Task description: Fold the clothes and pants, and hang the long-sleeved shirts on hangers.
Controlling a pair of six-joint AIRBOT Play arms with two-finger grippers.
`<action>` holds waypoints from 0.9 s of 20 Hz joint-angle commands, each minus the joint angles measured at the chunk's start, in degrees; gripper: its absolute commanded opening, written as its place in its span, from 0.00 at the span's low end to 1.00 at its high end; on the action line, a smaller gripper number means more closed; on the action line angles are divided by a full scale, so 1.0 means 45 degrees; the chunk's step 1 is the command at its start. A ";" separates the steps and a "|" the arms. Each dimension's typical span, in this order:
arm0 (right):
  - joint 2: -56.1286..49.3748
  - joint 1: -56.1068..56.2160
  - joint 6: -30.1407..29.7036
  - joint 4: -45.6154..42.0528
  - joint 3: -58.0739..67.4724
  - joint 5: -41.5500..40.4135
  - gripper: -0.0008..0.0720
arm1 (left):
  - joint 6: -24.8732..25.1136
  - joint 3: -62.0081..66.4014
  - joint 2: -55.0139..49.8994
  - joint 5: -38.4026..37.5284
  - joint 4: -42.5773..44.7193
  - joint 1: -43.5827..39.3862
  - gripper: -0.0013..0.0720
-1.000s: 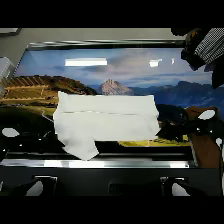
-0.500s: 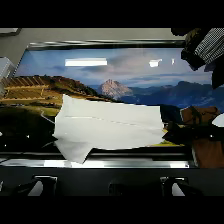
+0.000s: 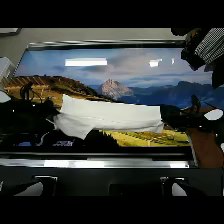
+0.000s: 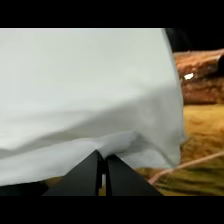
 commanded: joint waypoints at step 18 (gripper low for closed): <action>-0.4843 0.1132 0.0840 -0.0947 0.3740 -0.0083 0.54 | -0.0117 0.5377 -0.5984 0.0146 -0.0005 -0.0379 0.20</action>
